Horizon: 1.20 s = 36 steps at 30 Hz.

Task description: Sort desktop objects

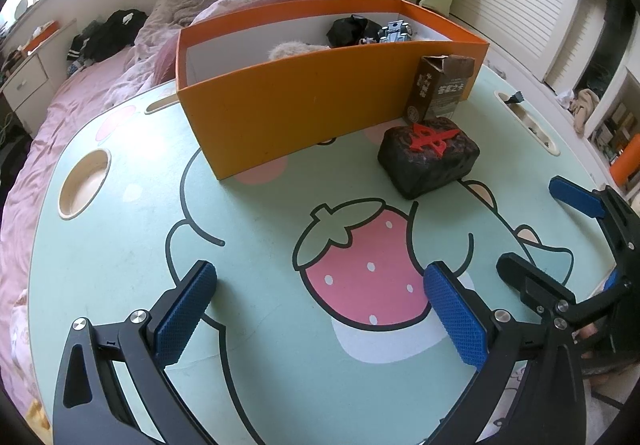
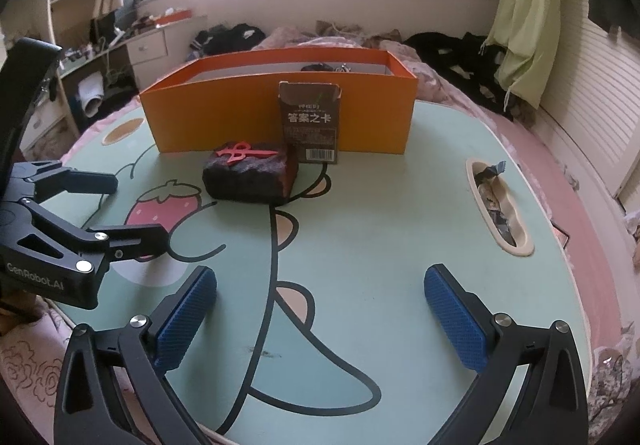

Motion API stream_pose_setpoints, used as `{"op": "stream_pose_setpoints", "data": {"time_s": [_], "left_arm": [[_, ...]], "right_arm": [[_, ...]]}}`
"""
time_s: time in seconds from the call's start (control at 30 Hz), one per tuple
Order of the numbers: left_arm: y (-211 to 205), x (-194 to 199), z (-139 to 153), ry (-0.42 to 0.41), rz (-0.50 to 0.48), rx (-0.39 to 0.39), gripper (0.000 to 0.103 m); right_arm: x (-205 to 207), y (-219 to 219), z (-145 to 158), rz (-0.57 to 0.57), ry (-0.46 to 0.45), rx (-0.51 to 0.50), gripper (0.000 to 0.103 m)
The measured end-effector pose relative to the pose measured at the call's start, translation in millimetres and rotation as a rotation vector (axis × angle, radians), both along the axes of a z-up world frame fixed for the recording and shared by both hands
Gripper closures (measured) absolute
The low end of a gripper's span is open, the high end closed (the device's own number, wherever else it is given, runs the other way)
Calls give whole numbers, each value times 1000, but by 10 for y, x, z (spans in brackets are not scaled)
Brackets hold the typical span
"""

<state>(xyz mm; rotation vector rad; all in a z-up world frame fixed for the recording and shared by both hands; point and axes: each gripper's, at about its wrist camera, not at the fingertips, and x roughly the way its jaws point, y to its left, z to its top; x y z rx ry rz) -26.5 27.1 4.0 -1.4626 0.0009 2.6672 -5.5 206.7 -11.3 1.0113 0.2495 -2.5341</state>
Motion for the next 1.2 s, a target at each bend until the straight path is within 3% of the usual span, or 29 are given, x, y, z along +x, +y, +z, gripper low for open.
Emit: {"op": "stream_pose_setpoints", "data": {"time_s": [0.13,0.27,0.43,0.7,0.77,0.83,1.03,1.2], "left_arm": [[92,17,135,48,-56,2,4],[239,-69,298,85,-125,30,4],[370,-420,279,44,-122,89,4],[562,-679,83,-30,-91,85,4],[596,-679,64,-15,-86,49,12],[584,-634,104,7,-83,26,35],[322,-428,177,27,-92,148,35],[4,-180,343,96,-37,175,35]], "right_arm": [[15,68,9,-15,9,-42,0],[26,197,49,-44,22,-111,8],[36,284,77,-88,39,-134,8],[85,321,131,-119,84,-134,8],[89,327,129,-118,86,-131,8],[84,344,129,-121,88,-137,8],[59,331,151,-118,89,-123,8],[-118,189,327,-113,80,-103,8]]}}
